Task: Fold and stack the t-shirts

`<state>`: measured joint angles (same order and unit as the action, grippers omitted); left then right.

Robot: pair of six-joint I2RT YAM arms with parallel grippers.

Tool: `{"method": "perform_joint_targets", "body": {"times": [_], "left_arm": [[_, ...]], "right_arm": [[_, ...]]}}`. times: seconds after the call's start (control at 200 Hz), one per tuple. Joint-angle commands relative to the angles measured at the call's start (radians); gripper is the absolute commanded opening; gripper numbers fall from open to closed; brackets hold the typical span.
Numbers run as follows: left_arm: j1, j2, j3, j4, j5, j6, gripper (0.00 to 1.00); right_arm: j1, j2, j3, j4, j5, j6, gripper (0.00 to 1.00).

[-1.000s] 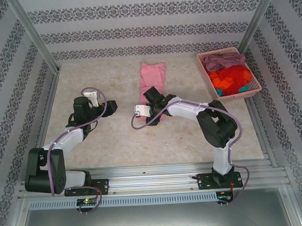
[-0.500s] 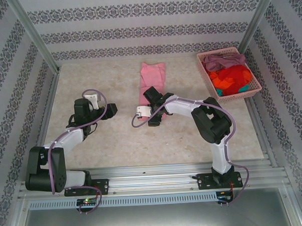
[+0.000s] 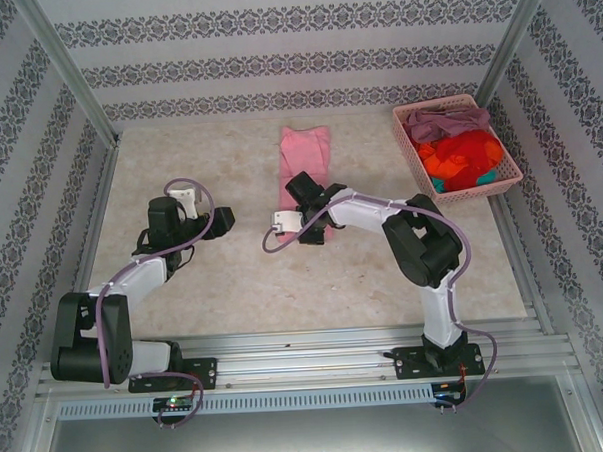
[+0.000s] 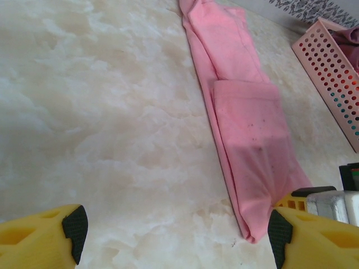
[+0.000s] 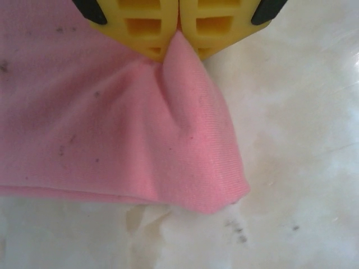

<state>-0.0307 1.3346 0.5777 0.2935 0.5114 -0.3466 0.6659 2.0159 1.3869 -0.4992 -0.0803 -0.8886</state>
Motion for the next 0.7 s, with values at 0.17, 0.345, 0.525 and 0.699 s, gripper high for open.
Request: {"method": "perform_joint_targets", "body": {"times": [0.17,0.345,0.525,0.699], "left_arm": [[-0.046,0.065,-0.061,0.28,0.137,0.12,0.84],[-0.094,0.171,0.066,0.153,0.075,0.089,0.85],[-0.154,0.383,0.283,-0.01,-0.013,-0.321,0.75],[-0.222,0.56,0.48,-0.088,-0.018,-0.507,0.59]], "right_arm": [[0.079,-0.204,-0.152,-0.19,-0.151,0.062,0.0],[0.084,-0.307,-0.22,-0.246,-0.144,0.071,0.0],[0.08,-0.359,-0.224,-0.225,-0.131,0.067,0.0],[0.08,-0.34,-0.17,-0.191,-0.15,0.08,0.0]]}}
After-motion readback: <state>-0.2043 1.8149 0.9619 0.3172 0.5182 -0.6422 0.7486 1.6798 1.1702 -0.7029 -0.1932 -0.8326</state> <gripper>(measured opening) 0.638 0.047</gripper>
